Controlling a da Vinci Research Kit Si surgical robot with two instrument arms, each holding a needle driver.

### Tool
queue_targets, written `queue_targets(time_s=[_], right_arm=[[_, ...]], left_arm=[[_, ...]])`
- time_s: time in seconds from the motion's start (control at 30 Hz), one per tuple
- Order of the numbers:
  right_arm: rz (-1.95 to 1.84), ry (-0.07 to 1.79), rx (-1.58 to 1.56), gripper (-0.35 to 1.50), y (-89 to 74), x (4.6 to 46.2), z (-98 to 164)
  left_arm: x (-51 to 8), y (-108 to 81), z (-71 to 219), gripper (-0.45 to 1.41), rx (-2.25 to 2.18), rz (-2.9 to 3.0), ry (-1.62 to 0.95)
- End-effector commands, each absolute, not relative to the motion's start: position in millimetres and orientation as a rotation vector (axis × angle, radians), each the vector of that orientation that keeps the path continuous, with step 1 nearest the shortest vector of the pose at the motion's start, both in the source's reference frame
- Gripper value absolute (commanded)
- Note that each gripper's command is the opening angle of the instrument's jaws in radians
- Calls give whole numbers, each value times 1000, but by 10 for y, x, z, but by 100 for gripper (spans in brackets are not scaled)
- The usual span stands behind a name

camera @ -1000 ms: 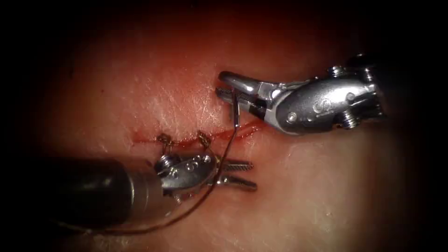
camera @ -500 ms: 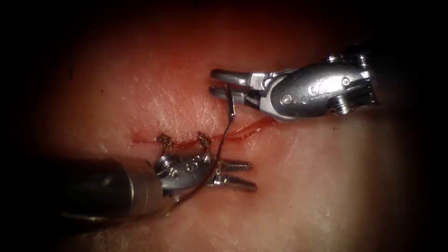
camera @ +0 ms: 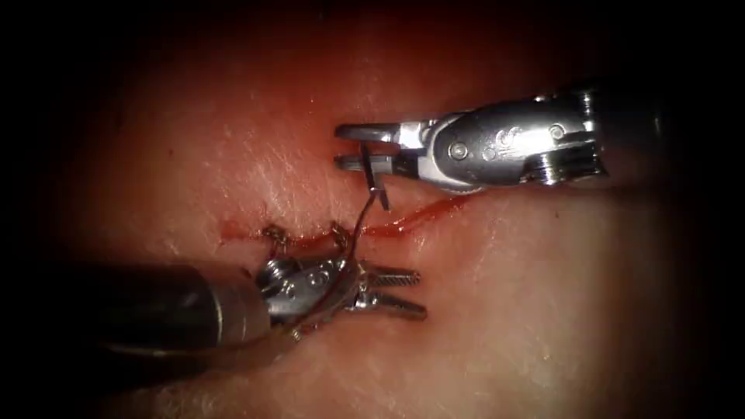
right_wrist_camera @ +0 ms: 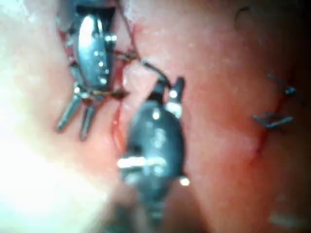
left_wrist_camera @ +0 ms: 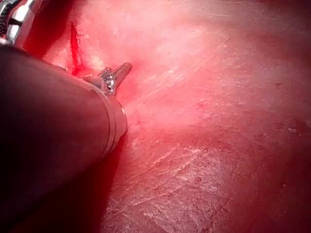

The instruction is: Wound Closure

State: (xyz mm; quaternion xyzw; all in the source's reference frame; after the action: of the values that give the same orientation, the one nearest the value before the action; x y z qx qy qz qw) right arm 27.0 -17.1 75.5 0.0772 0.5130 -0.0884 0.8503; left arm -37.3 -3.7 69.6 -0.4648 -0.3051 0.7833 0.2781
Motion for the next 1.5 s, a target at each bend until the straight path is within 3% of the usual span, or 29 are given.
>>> queue_targets(time_s=[0.03,1.5], right_arm=[[-179,1083,170,-35,-172,276,761],[-49,1030,324,-35,-168,267,775]], left_arm=[[-378,-40,703,34,-1243,2104,-822],[-375,-43,714,32,-1245,2114,-816]])
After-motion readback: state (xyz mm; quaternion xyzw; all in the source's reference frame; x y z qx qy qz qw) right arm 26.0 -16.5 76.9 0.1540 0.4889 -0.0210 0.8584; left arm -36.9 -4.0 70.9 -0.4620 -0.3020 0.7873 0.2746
